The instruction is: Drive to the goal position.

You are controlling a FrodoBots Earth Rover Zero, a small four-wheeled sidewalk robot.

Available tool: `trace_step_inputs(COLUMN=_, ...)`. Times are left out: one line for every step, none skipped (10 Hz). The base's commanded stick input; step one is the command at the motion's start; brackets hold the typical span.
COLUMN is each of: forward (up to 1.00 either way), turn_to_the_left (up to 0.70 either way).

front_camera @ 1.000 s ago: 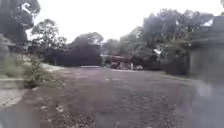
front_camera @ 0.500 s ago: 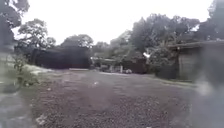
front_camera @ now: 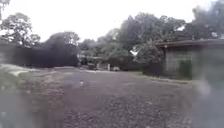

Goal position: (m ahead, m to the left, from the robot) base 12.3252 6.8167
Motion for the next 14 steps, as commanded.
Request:
trace_step_inputs(forward=0.5, turn_to_the_left=-0.5)
trace_step_inputs(forward=0.5, turn_to_the_left=-0.5)
trace_step_inputs(forward=0.5, turn_to_the_left=-0.14)
trace_step_inputs(forward=0.5, turn_to_the_left=0.0)
trace_step_inputs(forward=0.5, turn_to_the_left=0.0)
trace_step_inputs(forward=0.5, turn_to_the_left=0.0)
trace_step_inputs(forward=0.5, turn_to_the_left=0.0)
trace_step_inputs(forward=0.5, turn_to_the_left=0.0)
trace_step_inputs(forward=0.5, turn_to_the_left=0.0)
trace_step_inputs(forward=0.5, turn_to_the_left=0.0)
trace_step_inputs(forward=0.5, turn_to_the_left=0.0)
trace_step_inputs(forward=0.5, turn_to_the_left=0.0)
trace_step_inputs(forward=0.5, turn_to_the_left=0.0)
trace_step_inputs(forward=0.5, turn_to_the_left=0.0)
